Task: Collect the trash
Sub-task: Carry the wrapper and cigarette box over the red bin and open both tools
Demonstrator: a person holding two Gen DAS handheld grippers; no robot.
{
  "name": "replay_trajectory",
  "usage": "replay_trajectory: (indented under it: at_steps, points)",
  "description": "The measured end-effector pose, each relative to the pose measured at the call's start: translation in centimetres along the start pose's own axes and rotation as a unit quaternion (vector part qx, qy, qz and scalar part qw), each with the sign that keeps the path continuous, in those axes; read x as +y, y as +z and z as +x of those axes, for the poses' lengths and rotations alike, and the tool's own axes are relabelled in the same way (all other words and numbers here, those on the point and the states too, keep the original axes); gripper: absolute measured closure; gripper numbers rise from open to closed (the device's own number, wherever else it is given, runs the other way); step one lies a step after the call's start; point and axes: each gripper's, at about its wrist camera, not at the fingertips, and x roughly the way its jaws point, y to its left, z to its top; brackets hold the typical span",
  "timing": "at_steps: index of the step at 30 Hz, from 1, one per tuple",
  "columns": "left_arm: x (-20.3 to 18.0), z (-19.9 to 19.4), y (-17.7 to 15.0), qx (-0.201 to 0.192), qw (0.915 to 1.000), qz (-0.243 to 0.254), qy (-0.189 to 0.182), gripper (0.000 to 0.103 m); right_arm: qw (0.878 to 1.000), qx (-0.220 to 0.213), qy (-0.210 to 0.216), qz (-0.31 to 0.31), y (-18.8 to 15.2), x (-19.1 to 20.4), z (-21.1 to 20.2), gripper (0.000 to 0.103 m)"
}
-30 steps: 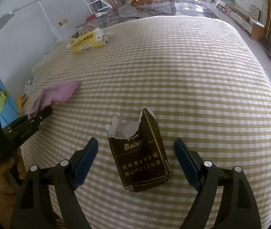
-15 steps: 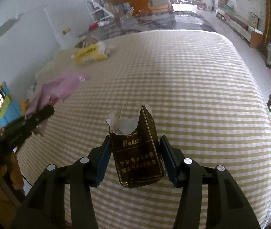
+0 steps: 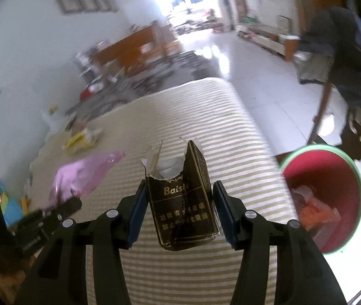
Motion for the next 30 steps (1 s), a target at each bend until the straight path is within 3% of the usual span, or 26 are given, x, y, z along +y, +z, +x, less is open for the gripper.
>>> replay_trajectory:
  at_steps: [7, 10, 14, 22, 27, 30]
  points:
    - [-6.0, 4.0, 1.1, 0.037, 0.9976, 0.002, -0.059, 0.076, 0.991, -0.050, -0.028, 0.118, 1.8, -7.8, -3.7, 0.052]
    - [-8.2, 6.0, 1.3, 0.052, 0.9959, -0.003, -0.073, 0.076, 0.981, -0.063, -0.052, 0.176, 2.1, -11.4, -4.7, 0.052]
    - [-11.6, 9.2, 1.7, 0.083, 0.9927, -0.002, -0.088, 0.076, 0.967, -0.070, -0.050, 0.240, 1.7, -15.0, -5.4, 0.052]
    - [-18.6, 13.3, 1.2, 0.134, 0.9834, 0.034, -0.118, 0.075, 0.945, -0.108, -0.056, 0.303, 1.3, -18.4, -7.3, 0.050]
    - [-20.8, 14.4, 0.6, 0.150, 0.9795, 0.054, -0.123, 0.075, 0.939, -0.119, -0.071, 0.315, 1.2, -19.3, -7.8, 0.050]
    - [-21.2, 15.0, 0.4, 0.161, 0.9772, 0.053, -0.127, 0.058, 0.937, -0.121, -0.075, 0.320, 1.1, -19.5, -7.8, 0.047]
